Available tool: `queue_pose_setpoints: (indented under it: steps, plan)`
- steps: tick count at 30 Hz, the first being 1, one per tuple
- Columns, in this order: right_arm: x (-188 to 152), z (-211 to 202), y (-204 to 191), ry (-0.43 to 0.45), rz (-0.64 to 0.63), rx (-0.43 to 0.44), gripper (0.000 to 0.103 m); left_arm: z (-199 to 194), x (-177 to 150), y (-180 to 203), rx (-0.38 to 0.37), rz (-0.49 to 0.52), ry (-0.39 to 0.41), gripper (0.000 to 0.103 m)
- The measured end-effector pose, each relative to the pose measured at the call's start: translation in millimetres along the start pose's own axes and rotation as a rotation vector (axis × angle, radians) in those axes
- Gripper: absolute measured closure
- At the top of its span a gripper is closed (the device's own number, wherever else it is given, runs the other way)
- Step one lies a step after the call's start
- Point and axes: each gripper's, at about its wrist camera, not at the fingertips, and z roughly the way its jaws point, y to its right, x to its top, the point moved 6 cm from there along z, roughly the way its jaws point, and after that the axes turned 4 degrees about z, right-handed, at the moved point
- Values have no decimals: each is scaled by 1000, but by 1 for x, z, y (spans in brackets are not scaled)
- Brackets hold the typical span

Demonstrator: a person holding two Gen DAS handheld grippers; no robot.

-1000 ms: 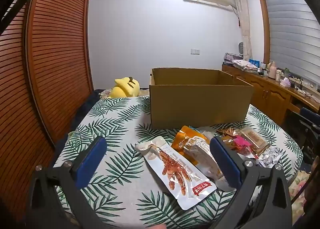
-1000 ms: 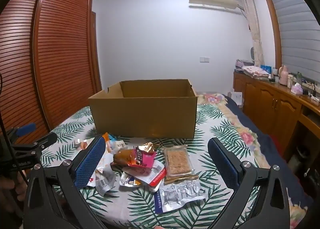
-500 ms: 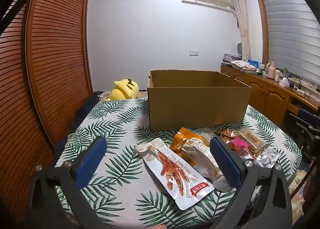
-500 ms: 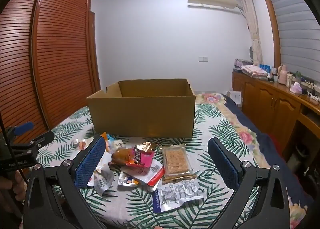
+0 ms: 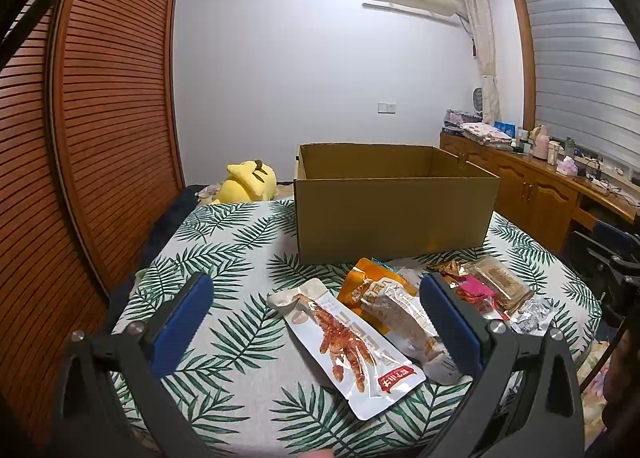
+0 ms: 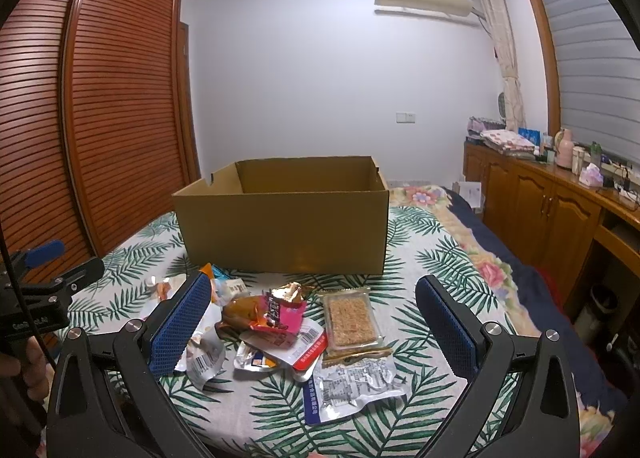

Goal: Organize snacks

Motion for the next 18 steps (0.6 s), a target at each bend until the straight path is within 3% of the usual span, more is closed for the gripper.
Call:
queue_pose_setpoints:
  steps: [18]
  plan:
    - [0,0,0,-2,5,1,0,-4,2,2,-2,2,1,0]
